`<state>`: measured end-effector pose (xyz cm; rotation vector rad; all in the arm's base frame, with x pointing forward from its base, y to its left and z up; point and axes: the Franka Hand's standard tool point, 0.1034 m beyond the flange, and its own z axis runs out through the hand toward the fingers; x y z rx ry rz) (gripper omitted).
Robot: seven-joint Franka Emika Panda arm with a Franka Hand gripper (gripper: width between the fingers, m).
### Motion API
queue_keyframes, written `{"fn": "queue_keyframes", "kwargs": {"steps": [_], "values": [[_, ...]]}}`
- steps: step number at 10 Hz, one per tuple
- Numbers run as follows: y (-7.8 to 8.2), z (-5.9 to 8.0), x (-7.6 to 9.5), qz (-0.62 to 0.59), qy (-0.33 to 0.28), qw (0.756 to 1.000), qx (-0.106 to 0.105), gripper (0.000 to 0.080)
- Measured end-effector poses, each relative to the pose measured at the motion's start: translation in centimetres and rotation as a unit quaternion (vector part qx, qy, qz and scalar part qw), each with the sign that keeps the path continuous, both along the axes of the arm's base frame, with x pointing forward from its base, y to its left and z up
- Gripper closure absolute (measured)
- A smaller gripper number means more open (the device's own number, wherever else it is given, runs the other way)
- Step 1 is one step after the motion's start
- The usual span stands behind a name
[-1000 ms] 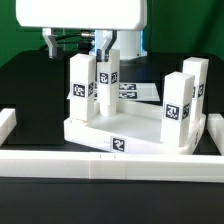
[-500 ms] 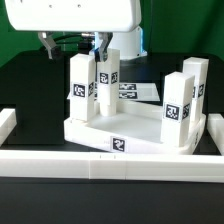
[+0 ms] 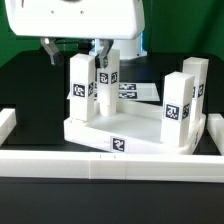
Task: Assemble desk
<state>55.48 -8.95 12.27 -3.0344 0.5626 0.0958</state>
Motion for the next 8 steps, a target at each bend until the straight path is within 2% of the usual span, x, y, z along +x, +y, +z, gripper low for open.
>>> {"fn": "queue_keyframes", "kwargs": {"steps": [1,2,6,8], "values": [[-0.01,0.0,0.01,0.0,0.0,1.0,0.0,0.0375],[-0.05,0.0,0.0,-0.001,0.0,1.0,0.0,0.0511],[-0.06,-0.02,0.0,-0.023,0.001,1.0,-0.001,0.051],[-0.05,-0.03,0.02,-0.105,0.006,0.994,-0.005,0.051]]}}
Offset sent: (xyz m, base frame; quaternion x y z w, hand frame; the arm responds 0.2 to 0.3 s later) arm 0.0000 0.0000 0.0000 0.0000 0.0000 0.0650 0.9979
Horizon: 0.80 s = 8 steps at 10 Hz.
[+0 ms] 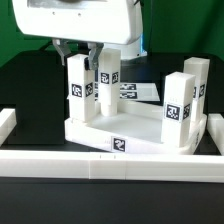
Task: Assemble desk
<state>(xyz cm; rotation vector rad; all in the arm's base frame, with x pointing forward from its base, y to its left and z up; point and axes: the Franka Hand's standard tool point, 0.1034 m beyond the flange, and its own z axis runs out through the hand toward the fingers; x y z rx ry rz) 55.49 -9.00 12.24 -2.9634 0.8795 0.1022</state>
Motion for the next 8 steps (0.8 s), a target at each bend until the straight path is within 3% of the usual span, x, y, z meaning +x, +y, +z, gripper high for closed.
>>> {"fn": "queue_keyframes", "kwargs": {"steps": [4,8], "values": [[-0.05,-0.05,0.13,-0.182,0.005,0.983,-0.009,0.0509],[-0.04,-0.06,0.28,-0.351,0.013,0.936,-0.011,0.0509]]}}
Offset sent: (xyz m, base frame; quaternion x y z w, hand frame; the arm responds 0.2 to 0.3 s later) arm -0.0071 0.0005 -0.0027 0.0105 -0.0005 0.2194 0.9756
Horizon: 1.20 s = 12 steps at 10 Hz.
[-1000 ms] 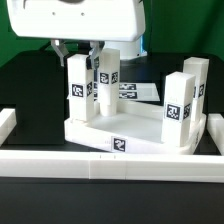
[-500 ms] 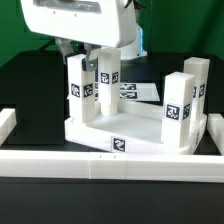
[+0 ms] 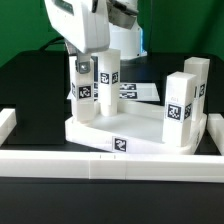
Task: Assemble desk
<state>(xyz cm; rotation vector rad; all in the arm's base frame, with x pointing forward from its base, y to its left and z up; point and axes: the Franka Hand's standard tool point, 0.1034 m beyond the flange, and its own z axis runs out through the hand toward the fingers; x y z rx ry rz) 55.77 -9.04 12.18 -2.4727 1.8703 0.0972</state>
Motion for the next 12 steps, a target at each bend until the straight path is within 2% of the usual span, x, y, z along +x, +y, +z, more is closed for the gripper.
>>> {"fn": "queue_keyframes", "kwargs": {"steps": [3,5,7,8,9,10,11,12], "values": [[0.3,0.0,0.5,-0.145,-0.001,0.989,-0.004,0.0509],[0.5,0.0,0.7,-0.174,-0.005,0.985,-0.006,0.0509],[0.5,-0.1,0.7,-0.138,-0.006,0.99,-0.008,0.0509],[0.5,0.0,0.8,-0.098,-0.002,0.995,-0.012,0.0354],[0.6,0.1,1.1,-0.052,0.001,0.999,-0.016,0.0354],[0.5,0.1,1.1,-0.009,-0.003,1.0,-0.015,0.0195],[0.5,0.0,1.1,0.022,-0.004,1.0,-0.015,0.0162],[0.4,0.0,1.1,0.057,-0.006,0.998,-0.014,0.0162]]}}
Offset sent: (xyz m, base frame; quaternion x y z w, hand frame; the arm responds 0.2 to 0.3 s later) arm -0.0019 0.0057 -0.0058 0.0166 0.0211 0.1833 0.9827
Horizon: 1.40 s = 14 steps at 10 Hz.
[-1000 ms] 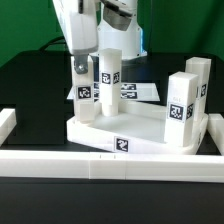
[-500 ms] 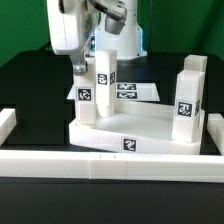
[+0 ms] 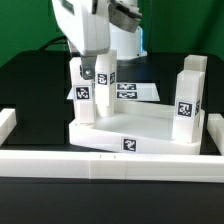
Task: Assemble desk
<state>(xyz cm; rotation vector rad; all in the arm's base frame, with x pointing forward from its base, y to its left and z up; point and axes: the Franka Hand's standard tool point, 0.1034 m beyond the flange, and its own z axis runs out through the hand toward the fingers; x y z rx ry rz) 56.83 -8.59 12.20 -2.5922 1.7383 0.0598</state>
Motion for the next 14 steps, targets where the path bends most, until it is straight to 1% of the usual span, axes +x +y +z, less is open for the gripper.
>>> {"fn": "queue_keyframes", "kwargs": {"steps": [2,3,4,7,8,11,12,13,14], "values": [[0.0,0.0,0.0,0.084,-0.003,0.996,0.0,0.0152],[0.1,0.0,0.1,0.128,-0.004,0.992,-0.004,0.015],[0.2,0.0,0.1,0.188,-0.008,0.982,-0.006,0.015],[0.6,-0.1,0.1,0.306,-0.017,0.952,-0.008,0.015],[0.6,-0.1,0.0,0.349,-0.019,0.937,-0.007,0.015],[0.3,-0.8,-0.9,0.452,-0.019,0.892,-0.008,0.015],[0.1,-1.0,-1.2,0.47,-0.02,0.882,-0.008,0.015],[0.1,-1.1,-1.3,0.468,-0.019,0.883,-0.008,0.015],[0.1,-1.1,-1.3,0.469,-0.019,0.883,-0.008,0.0172]]}}
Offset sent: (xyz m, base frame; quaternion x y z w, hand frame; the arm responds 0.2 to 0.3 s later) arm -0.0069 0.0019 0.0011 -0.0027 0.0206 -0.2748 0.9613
